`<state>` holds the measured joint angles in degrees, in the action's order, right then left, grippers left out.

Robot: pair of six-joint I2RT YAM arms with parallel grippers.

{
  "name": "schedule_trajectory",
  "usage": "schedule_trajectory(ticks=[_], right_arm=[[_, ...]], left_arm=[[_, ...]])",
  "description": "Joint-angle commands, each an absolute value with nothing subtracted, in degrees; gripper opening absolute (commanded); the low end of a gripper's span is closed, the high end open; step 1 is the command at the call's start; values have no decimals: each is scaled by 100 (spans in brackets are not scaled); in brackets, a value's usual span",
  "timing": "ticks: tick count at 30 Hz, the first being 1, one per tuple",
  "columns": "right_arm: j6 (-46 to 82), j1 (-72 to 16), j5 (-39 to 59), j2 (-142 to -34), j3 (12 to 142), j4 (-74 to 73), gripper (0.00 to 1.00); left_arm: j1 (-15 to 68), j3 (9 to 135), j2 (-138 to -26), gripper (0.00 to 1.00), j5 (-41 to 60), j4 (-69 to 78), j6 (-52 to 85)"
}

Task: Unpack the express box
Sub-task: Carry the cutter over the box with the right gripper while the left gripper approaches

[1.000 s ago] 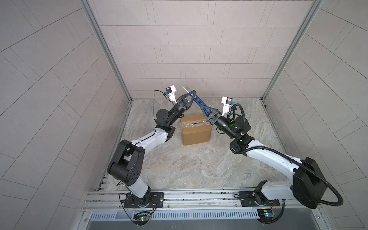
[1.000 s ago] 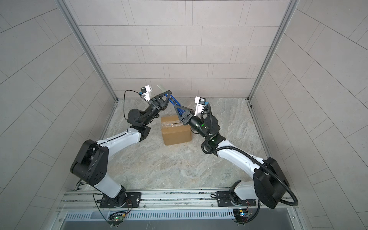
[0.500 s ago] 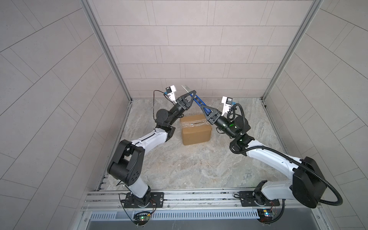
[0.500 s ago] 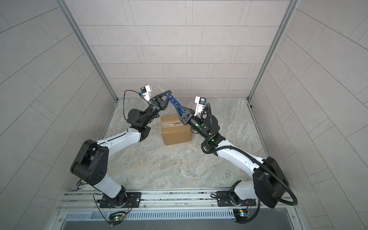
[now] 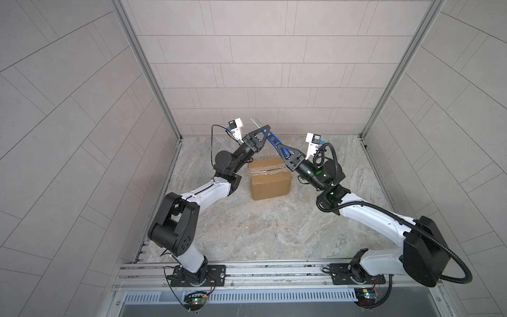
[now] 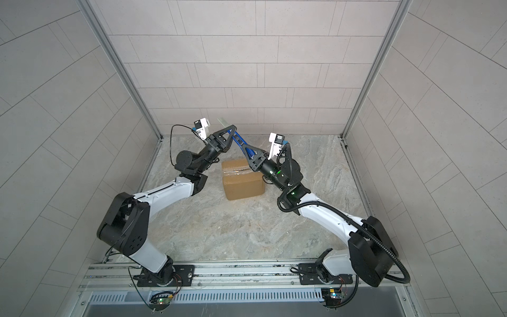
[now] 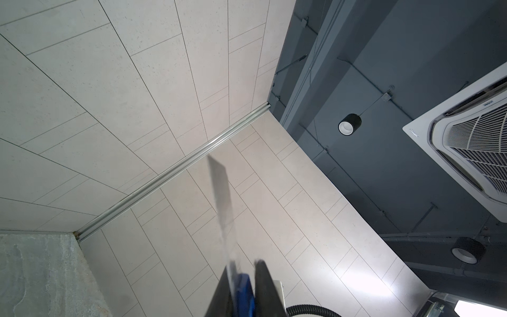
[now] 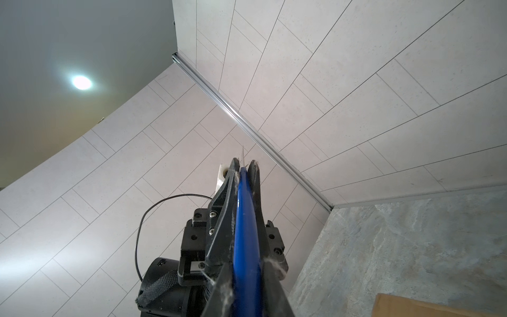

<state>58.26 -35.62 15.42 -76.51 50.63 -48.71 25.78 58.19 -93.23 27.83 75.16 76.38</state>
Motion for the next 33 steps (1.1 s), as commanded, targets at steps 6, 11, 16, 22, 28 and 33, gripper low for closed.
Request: schedule_trajectory(ticks=[6, 11, 16, 22, 28, 33], right_arm=[[5610, -3519, 1402, -7422, 5200, -4533, 0], [4857, -3014, 671, -6421, 5193, -2728, 0], [4058, -1967, 326, -5888, 5730, -39, 0], [2668, -1459, 1240, -7091, 7015, 1646, 0], [1862, -1479, 1977, -8593, 8090, 2122, 0], [1223, -1536, 2320, -9588, 8921, 2737, 0]], left_arm=[[2552, 5766, -9227, 49, 2990, 7545, 7569], [2358, 5522, -8964, 100, 2862, 5947, 7055], [2101, 5195, -7937, 100, 2017, 2843, 5912], [2415, 5140, -6667, 100, 1065, 224, 4474], [3365, 4441, -5920, 100, 723, -393, 4586], [3961, 3924, -5633, 100, 631, -196, 5056]])
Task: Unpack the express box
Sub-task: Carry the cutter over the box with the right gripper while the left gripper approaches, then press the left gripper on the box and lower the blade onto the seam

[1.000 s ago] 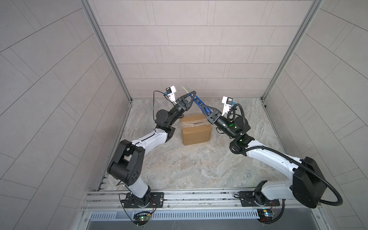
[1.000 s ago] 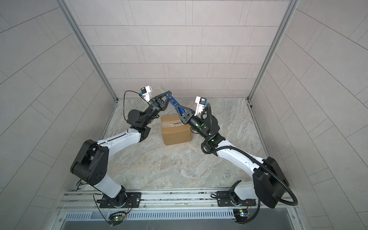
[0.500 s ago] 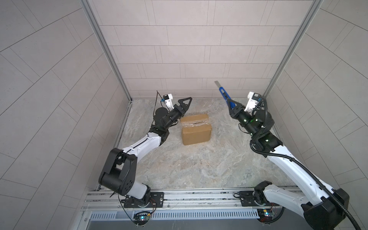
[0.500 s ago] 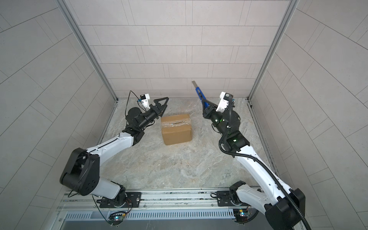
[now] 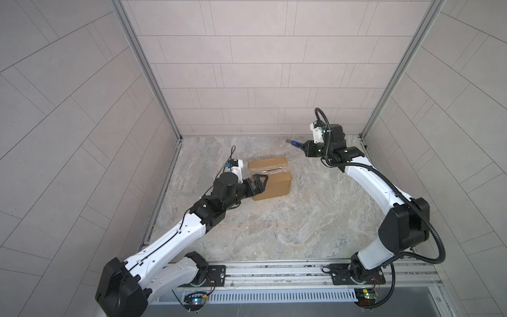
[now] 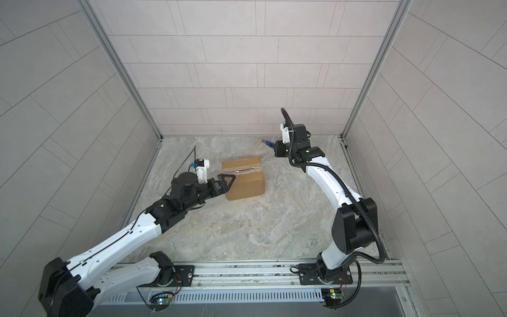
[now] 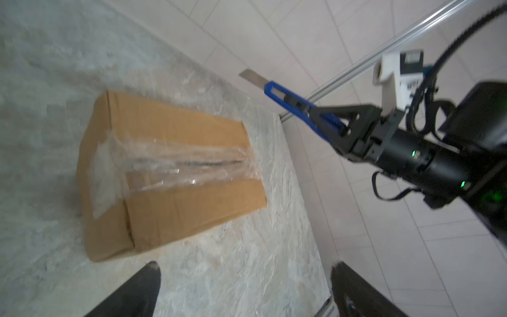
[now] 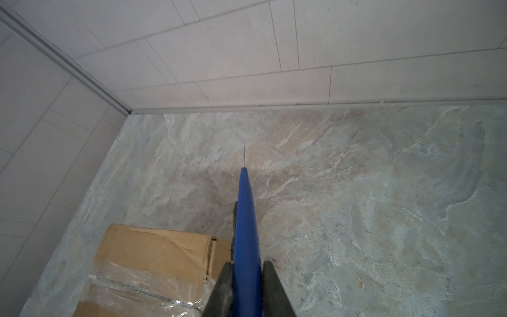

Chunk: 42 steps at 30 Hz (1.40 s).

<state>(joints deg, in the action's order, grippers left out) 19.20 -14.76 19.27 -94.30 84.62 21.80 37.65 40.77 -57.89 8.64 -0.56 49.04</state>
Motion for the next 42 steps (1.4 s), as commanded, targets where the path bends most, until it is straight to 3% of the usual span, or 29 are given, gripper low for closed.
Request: schedule_trajectory(ticks=[1, 8, 12, 23, 28, 33, 37, 42], right_arm=[[1096, -1570, 2373, -9714, 9006, 2793, 0], [540, -1621, 2757, -10079, 9243, 3199, 0], [345, -1652, 2804, -9914, 9109, 3471, 0], [445, -1828, 2800, -8608, 7872, 3713, 0], [1117, -1906, 1731, -7777, 7266, 3818, 0], [1540, -2106, 639, -7241, 7611, 4104, 0], [1548, -2736, -415, -7377, 8387, 4633, 0], [1630, -3673, -954, -7692, 8941, 4761, 0]], left_arm=[[4050, 3868, -5653, 100, 602, -140, 5109], [4052, 4093, -6345, 100, 650, 89, 4953], [3634, 4374, -6930, 100, 957, 320, 5025], [2616, 5018, -7907, 100, 1450, 839, 4878], [2584, 5375, -8532, 100, 1854, 1409, 4916], [2585, 5342, -8558, 100, 2028, 1598, 4921], [2584, 5202, -8349, 100, 1908, 1376, 4702], [2420, 5015, -8201, 100, 1811, 1245, 4536]])
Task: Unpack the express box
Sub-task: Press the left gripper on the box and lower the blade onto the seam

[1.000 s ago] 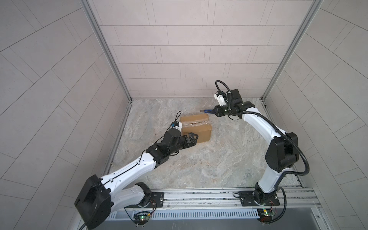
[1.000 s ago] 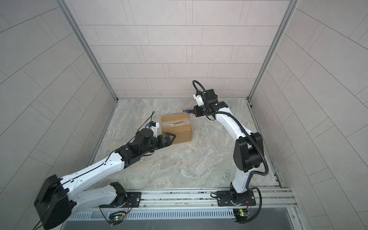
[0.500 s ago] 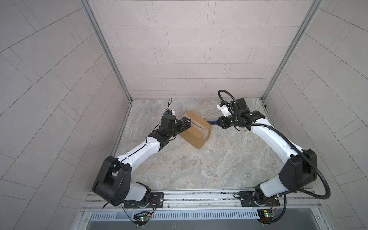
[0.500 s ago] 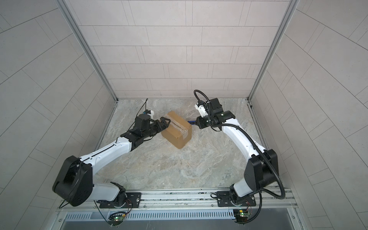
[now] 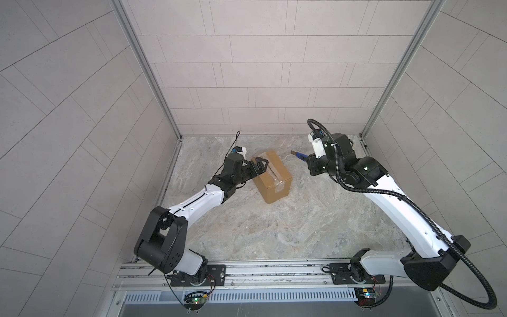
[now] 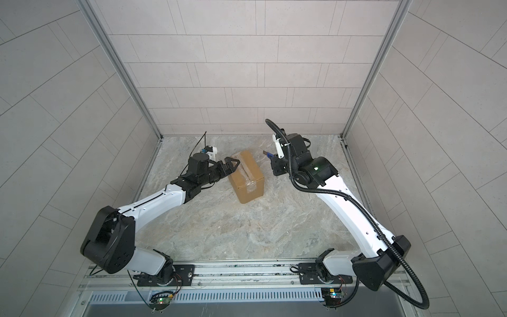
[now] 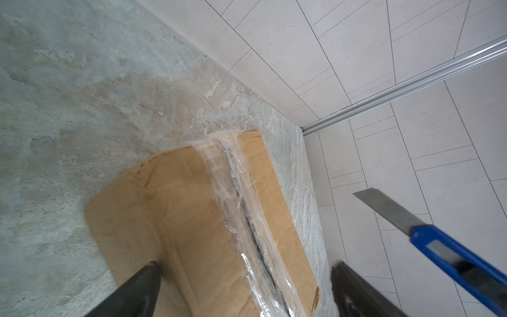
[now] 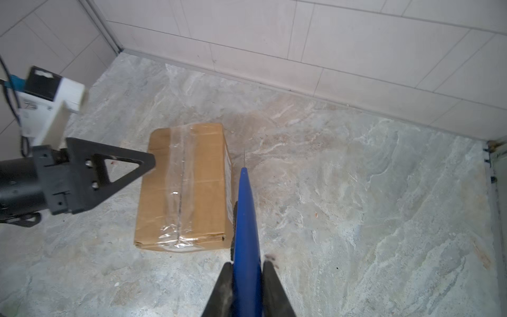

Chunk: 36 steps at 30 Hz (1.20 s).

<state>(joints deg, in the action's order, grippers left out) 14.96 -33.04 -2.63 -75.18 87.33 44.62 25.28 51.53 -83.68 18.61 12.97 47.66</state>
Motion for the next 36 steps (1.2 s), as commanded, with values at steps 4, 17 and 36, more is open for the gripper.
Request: schedule_trajectory(ticks=[4, 17, 36], right_arm=[[1700, -4217, -1090, -7925, 9133, 4686, 0], [1705, -4735, -1358, -8641, 9434, 4405, 0], [1350, -4834, -1588, -9513, 9954, 4201, 0]], left_arm=[[2243, 5085, -8255, 100, 1821, 1044, 4285], [2152, 5555, -8975, 98, 1593, 642, 3872], [2153, 5485, -9157, 89, 1608, 643, 3894]])
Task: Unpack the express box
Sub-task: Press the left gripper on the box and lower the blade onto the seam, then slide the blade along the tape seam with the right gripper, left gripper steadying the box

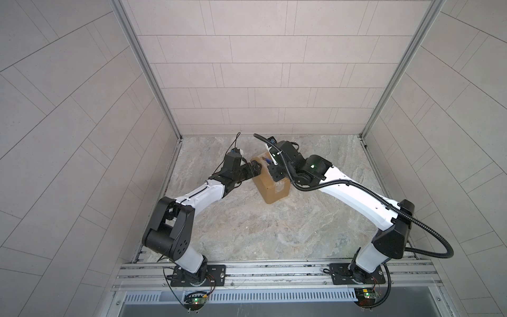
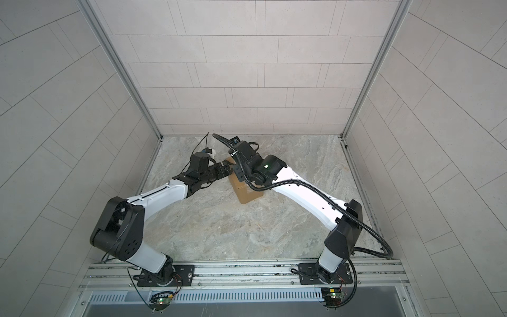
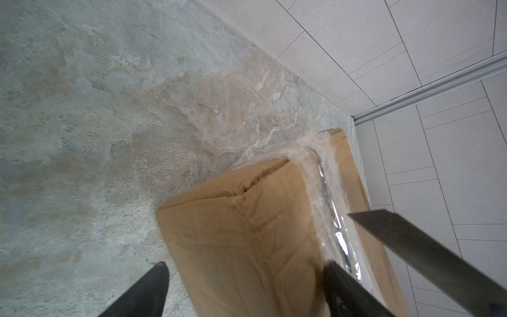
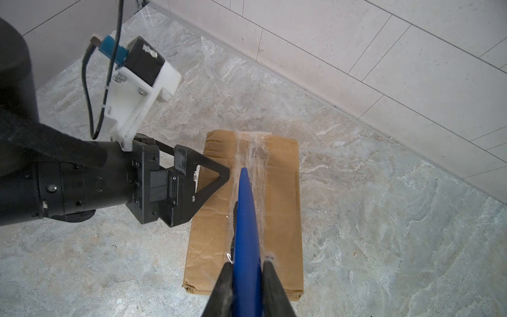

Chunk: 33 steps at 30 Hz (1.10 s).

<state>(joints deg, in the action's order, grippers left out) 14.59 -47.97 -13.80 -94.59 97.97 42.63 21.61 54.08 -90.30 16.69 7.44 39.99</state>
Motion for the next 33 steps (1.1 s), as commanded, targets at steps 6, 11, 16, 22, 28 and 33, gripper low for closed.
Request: schedule_trajectory(ticks=[6, 11, 16, 22, 28, 33], right_arm=[[1301, -4845, -1698, -9618, 9922, 4195, 0], [1286, -4854, -1746, -9657, 9848, 4193, 0], [1280, -4860, -1784, -9700, 9783, 4151, 0], [1261, -4879, -1840, -9746, 9748, 4166, 0], [1187, -4922, -2021, -9783, 9750, 4231, 0], [1187, -4957, -2071, -9761, 9700, 4278, 0]], left_arm=[[2153, 5458, -9246, 88, 1620, 670, 3902], [2153, 5423, -9258, 88, 1626, 694, 3932], [2152, 5388, -9258, 87, 1621, 703, 3938], [2154, 5353, -9290, 85, 1626, 729, 3953], [2153, 5318, -9288, 84, 1592, 723, 3966], [2149, 5282, -9281, 84, 1527, 685, 3967]])
